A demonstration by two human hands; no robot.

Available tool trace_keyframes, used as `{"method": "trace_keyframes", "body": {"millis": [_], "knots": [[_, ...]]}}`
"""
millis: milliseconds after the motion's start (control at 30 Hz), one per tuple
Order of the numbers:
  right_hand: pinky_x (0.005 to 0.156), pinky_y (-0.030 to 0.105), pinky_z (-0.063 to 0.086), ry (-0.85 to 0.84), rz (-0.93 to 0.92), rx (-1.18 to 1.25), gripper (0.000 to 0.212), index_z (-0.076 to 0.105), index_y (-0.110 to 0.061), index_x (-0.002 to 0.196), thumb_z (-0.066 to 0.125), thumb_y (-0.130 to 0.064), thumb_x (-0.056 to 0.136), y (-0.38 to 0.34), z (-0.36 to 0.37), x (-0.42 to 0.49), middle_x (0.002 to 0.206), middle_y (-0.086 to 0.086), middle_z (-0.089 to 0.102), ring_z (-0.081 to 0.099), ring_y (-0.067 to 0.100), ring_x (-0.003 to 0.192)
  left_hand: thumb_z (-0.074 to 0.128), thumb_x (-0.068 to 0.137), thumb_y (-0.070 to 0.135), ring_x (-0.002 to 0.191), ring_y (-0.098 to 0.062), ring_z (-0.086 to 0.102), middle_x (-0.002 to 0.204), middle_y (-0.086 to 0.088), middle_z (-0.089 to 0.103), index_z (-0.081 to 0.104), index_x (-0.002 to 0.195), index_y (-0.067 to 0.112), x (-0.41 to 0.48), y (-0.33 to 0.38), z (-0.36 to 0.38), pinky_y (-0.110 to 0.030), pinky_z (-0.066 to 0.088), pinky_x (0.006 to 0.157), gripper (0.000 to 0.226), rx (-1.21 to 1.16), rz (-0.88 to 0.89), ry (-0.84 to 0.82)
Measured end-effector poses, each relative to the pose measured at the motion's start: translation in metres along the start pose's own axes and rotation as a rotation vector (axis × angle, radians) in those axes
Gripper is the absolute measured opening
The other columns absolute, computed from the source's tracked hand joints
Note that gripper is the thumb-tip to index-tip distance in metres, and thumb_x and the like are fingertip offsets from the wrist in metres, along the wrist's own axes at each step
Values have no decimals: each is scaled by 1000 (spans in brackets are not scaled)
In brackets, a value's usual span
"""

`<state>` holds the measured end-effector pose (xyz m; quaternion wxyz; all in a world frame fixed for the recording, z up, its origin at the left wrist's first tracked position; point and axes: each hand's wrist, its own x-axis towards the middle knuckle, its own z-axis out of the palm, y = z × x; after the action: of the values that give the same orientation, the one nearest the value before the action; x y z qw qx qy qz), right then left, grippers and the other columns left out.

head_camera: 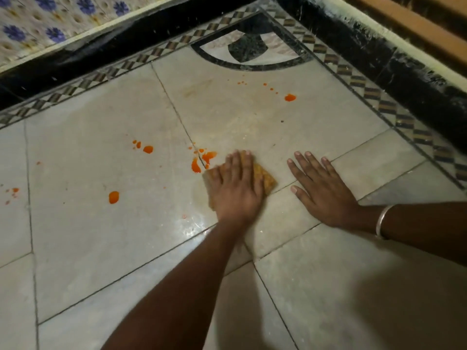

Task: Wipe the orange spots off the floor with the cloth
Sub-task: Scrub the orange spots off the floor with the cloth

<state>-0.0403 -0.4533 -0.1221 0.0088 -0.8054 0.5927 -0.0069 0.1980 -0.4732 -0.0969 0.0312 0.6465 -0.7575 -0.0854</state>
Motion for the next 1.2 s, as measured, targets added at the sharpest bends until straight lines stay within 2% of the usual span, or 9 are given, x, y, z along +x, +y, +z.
{"method": "trace_keyframes", "body": {"millis": [133,233,367,567,667,800,967,1100,1200], "knots": [[127,51,12,-9,12,30,66,13,-21,165,18,-50,105,-1,-2,0,172,5,9,9,25,159,11,107,56,161,-26,-2,174,-10,2,-1,167,19,-37,-7,9,-55,2,128,71,-29,-218,68],[127,52,12,-24,36,37,66,14,-20,165,18,-50,106,-7,-2,0,172,7,10,8,25,159,13,107,54,161,-27,-5,174,-11,-2,0,166,17,-54,18,13,-55,-4,128,71,-72,-225,39],[128,51,6,-58,115,114,69,8,-20,165,12,-53,104,-28,-11,19,172,8,3,-1,25,159,8,106,57,161,-26,-7,174,-8,-5,-4,166,23,3,2,3,-57,-4,127,70,-43,-57,3],[127,54,10,-3,224,112,68,17,-19,164,16,-49,103,-77,-6,42,171,11,13,8,28,159,14,107,52,161,-29,7,173,-12,12,9,167,17,-29,-22,6,-56,-1,127,69,-18,-296,132],[126,54,11,5,254,101,68,18,-18,164,15,-48,103,-84,-4,42,171,11,14,10,29,159,21,108,50,161,-30,7,173,-12,11,12,166,17,-60,11,14,-52,-14,125,67,-36,-192,101],[127,53,8,11,242,89,68,14,-19,164,9,-48,103,-81,-5,42,172,11,11,7,29,159,7,107,56,161,-23,-5,175,-5,-1,-1,166,26,-19,-20,1,-58,-1,127,67,33,-20,-3],[127,55,6,100,209,140,65,16,-18,164,20,-46,106,-113,-9,29,172,12,10,6,29,159,18,109,49,160,-30,11,173,-12,15,12,166,17,-80,-58,5,-56,7,127,66,21,-409,155],[127,52,11,80,207,151,65,20,-16,163,19,-48,106,-137,-1,19,171,12,16,11,27,159,20,107,50,160,-31,15,172,-14,19,21,165,16,-86,-28,11,-59,7,126,67,4,-225,113],[127,51,12,59,205,152,66,19,-15,163,17,-49,106,-133,1,18,170,13,16,11,28,158,11,108,54,161,-25,5,174,-7,8,7,167,23,-48,-68,-8,-57,3,127,67,46,-99,21]]}}
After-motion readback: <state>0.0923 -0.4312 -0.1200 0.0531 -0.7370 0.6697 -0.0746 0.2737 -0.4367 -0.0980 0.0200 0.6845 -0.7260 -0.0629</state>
